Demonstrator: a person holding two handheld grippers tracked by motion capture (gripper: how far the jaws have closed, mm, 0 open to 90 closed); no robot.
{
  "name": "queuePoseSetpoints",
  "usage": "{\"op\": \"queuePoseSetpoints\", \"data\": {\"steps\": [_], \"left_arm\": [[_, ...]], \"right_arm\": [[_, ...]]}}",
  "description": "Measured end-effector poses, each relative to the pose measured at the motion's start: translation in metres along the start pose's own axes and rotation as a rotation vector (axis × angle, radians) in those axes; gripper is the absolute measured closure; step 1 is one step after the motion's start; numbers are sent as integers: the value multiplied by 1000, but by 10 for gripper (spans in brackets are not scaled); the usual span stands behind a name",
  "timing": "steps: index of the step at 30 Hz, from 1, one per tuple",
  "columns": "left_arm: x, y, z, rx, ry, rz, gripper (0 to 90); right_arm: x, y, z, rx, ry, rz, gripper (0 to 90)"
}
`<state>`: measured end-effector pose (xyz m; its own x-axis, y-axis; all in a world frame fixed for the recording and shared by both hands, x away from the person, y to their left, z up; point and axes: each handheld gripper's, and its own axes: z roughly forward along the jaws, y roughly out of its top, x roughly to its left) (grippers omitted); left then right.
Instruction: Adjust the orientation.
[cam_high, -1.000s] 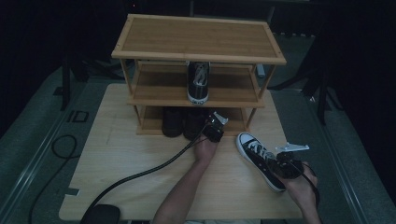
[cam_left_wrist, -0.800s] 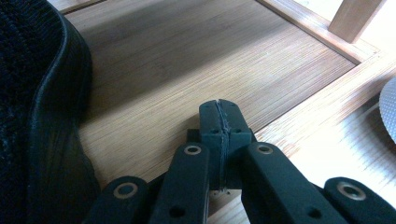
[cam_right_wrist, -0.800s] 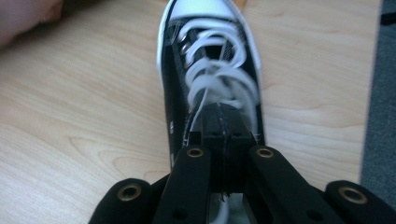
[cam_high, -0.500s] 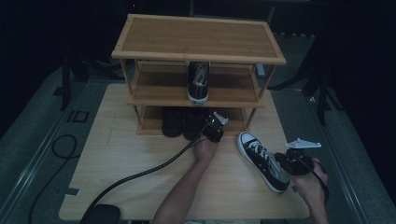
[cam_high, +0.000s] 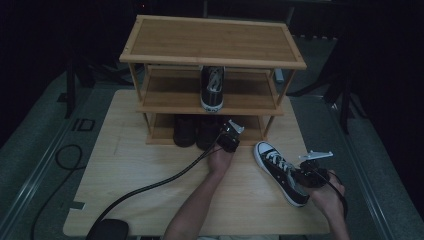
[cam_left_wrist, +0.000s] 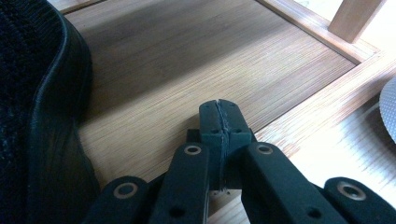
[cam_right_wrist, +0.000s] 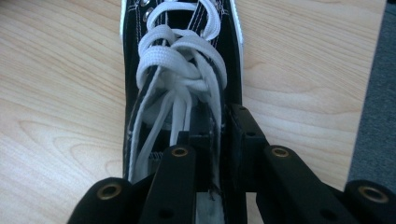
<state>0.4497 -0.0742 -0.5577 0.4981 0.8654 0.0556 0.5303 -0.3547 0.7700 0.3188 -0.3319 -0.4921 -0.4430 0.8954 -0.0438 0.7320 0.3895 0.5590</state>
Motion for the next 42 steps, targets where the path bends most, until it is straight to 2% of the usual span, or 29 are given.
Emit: {"op": "queuePoseSetpoints", "data": {"steps": [13,15,17,19,23,28,42], "left_arm": [[0,0,0,0,0,0,899],[0,0,0,0,0,0,899],[0,0,0,0,0,0,899],[0,0,0,0,0,0,899],[0,0,0,0,0,0,899],[0,0,0,0,0,0,899],[0,0,0,0,1,1,899]], "right_arm": [[-3,8,11,47,10,-46,763],[-3,9,11,51,7,-51,781],[-3,9,11,52,1,-56,842],[-4,9,10,47,3,-48,877],[-5,9,8,39,8,-34,884],[-5,8,5,24,49,-10,886],[-5,11,-4,-5,99,5,888]]}}
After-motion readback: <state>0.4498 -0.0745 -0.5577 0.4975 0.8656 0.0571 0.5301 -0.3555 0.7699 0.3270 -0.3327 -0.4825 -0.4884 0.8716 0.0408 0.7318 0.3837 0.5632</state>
